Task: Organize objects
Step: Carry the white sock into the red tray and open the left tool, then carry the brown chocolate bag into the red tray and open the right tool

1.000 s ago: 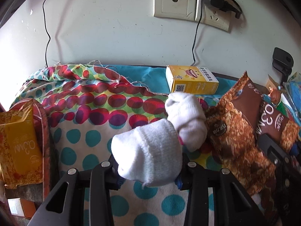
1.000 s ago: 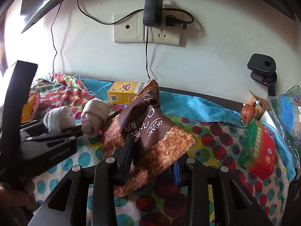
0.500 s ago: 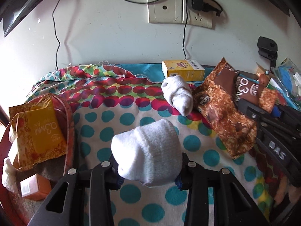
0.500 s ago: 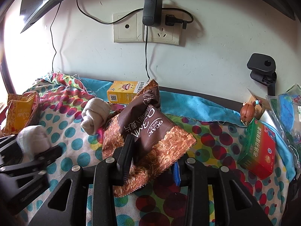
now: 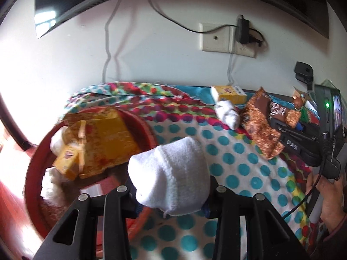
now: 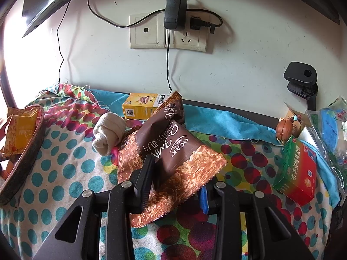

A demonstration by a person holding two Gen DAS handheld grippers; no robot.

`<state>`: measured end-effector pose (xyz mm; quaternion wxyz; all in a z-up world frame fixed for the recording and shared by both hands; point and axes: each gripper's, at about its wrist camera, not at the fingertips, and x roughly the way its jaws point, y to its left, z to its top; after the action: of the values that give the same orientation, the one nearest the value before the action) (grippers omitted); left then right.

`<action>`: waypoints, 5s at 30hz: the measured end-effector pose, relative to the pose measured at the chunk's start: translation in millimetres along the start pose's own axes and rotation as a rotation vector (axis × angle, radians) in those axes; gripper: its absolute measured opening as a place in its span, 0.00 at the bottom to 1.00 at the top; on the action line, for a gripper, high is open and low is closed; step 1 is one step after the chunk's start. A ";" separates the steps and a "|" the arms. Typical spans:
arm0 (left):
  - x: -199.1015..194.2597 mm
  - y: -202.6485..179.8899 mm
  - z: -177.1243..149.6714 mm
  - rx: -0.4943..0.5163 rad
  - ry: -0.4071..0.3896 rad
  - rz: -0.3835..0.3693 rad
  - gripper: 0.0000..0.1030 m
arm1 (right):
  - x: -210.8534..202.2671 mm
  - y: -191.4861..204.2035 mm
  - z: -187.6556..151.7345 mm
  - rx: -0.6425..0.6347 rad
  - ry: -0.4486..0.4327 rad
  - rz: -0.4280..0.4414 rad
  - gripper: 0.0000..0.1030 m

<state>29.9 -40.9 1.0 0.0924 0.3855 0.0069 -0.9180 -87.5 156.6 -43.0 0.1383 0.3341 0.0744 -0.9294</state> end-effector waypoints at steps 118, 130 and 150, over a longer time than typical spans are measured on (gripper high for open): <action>-41.2 222.8 -53.4 -0.304 -0.039 0.185 0.64 | -89.3 250.6 53.7 -0.140 -0.055 0.474 0.19; -41.7 264.8 -65.0 -0.385 -0.027 0.216 0.64 | -56.3 345.9 36.5 -0.202 0.049 0.578 0.19; -38.4 202.4 -34.6 -0.230 -0.058 0.133 0.64 | -78.8 221.0 34.3 -0.197 -0.138 0.252 0.69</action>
<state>116.2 -230.6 15.8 0.1970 0.3453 0.0838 -0.9137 17.9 -45.0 23.6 0.2907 0.2608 0.1130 -0.9136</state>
